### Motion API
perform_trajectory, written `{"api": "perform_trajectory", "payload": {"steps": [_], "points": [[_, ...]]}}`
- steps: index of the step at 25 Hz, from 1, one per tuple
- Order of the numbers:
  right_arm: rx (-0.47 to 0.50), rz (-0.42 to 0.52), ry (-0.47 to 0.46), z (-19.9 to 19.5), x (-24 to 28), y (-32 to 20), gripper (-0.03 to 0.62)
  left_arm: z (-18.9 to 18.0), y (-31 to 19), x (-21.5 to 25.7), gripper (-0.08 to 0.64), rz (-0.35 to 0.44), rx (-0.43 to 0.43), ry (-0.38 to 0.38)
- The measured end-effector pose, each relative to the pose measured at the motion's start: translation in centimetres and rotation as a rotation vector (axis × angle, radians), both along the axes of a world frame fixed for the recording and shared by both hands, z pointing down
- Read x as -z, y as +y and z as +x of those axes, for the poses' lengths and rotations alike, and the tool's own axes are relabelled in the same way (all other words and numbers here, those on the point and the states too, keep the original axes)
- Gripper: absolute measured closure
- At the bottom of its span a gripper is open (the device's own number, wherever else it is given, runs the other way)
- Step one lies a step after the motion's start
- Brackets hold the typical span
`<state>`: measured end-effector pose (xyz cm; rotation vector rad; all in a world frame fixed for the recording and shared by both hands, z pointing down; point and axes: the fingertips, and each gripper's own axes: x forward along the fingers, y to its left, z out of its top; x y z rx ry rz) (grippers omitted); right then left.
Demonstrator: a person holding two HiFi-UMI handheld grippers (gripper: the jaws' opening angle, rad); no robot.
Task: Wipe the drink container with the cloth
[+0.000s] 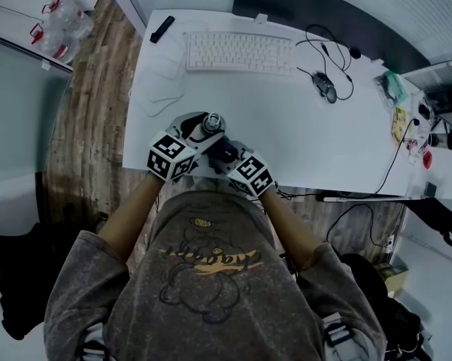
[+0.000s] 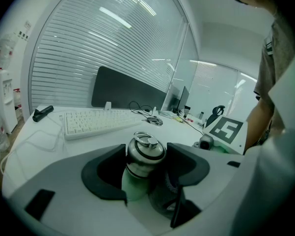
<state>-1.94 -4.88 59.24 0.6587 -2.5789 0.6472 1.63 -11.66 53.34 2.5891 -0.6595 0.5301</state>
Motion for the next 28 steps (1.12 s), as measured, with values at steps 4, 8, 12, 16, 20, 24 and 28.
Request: {"api": "perform_trajectory", "payload": {"steps": [4, 8, 12, 16, 20, 24, 28], "points": [[-0.011, -0.009, -0.018, -0.8, -0.1, 0.1, 0.543, 0.0, 0.0, 0.0, 0.295, -0.001, -0.002, 0.000], [-0.007, 0.001, -0.019, -1.5, -0.2, 0.0, 0.543, 0.1, -0.1, 0.0, 0.295, -0.005, 0.002, 0.004], [-0.050, -0.015, -0.061, -2.3, -0.1, -0.1, 0.543, 0.0, -0.1, 0.0, 0.295, -0.007, -0.003, 0.004], [-0.094, -0.039, -0.096, -3.0, 0.2, -0.5, 0.543, 0.0, -0.1, 0.1, 0.295, -0.005, -0.008, 0.002], [-0.119, -0.043, -0.130, -3.9, 0.8, -0.9, 0.543, 0.0, -0.1, 0.0, 0.295, -0.007, -0.015, 0.003], [-0.168, -0.048, -0.162, -4.2, 0.7, -1.3, 0.543, 0.0, 0.0, 0.1, 0.295, -0.009, -0.030, 0.006], [-0.155, -0.048, -0.167, -5.1, 0.7, -1.6, 0.541, -0.1, 0.0, 0.1, 0.295, -0.010, -0.026, 0.021]]}}
